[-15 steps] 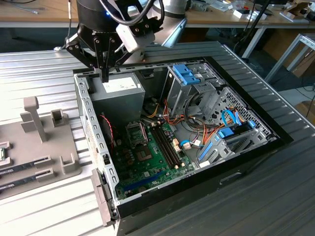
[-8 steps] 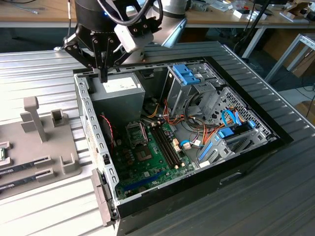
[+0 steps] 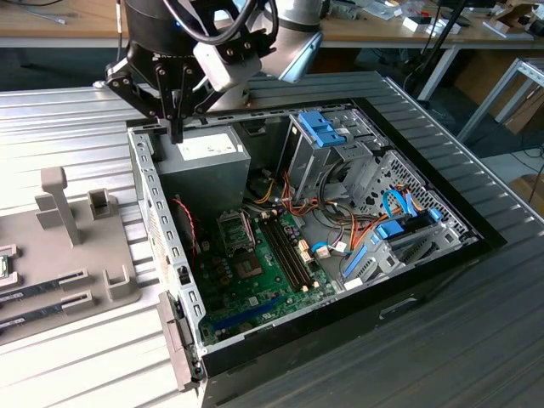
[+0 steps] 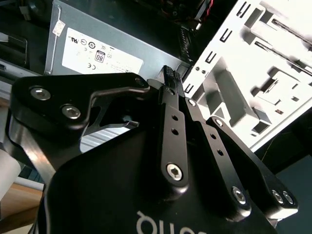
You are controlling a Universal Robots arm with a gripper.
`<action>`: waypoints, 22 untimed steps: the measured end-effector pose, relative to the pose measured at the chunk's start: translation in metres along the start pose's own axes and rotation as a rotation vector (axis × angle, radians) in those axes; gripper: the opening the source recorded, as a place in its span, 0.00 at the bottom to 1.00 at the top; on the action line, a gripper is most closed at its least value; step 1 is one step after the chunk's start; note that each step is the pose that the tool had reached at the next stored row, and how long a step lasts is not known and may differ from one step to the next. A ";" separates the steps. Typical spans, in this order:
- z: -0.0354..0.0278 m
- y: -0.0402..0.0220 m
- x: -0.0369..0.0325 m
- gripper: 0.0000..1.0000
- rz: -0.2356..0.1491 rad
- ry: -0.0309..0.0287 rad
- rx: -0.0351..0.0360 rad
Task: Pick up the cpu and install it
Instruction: 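Reach for the cpu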
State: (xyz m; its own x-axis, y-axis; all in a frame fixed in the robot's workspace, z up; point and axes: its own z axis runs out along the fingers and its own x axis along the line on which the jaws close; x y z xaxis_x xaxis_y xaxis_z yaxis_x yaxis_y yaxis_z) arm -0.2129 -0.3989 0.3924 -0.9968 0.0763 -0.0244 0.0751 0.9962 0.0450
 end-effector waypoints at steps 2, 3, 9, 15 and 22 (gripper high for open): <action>0.0000 -0.0001 0.0007 0.11 0.000 0.0000 0.0000; 0.0000 -0.0001 0.0011 0.11 0.000 -0.0001 -0.0001; 0.0000 -0.0003 0.0041 0.11 0.000 0.0000 0.0000; 0.0000 -0.0005 0.0068 0.11 0.000 0.0000 0.0000; -0.0001 -0.0009 0.0117 0.11 0.000 0.0000 0.0000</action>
State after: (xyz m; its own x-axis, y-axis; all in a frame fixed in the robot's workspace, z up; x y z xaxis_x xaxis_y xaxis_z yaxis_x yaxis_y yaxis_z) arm -0.2246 -0.3989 0.3921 -0.9968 0.0763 -0.0244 0.0751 0.9962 0.0450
